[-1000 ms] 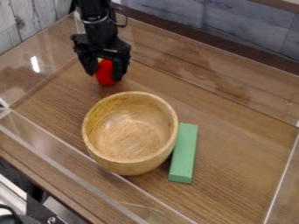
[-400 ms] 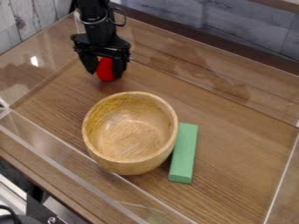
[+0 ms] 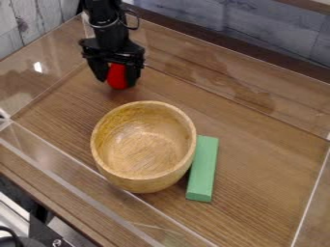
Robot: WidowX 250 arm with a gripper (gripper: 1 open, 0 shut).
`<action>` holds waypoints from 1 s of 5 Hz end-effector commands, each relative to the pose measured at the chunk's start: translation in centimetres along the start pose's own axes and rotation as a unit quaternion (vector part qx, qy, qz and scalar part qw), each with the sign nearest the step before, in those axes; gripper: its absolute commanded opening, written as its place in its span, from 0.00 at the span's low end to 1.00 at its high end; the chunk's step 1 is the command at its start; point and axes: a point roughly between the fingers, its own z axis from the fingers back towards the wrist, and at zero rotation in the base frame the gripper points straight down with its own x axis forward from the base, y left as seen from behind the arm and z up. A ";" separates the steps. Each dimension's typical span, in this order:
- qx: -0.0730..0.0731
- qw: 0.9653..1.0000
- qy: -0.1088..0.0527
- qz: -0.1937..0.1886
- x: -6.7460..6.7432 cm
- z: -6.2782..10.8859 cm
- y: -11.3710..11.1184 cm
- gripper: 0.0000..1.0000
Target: Move the red fruit to the right
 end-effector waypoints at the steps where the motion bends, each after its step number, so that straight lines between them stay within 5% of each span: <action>1: 0.005 0.999 -0.034 0.013 1.6 1.5 0.7 1.00; 5: 0.005 0.999 -0.034 0.020 1.5 1.2 0.5 1.00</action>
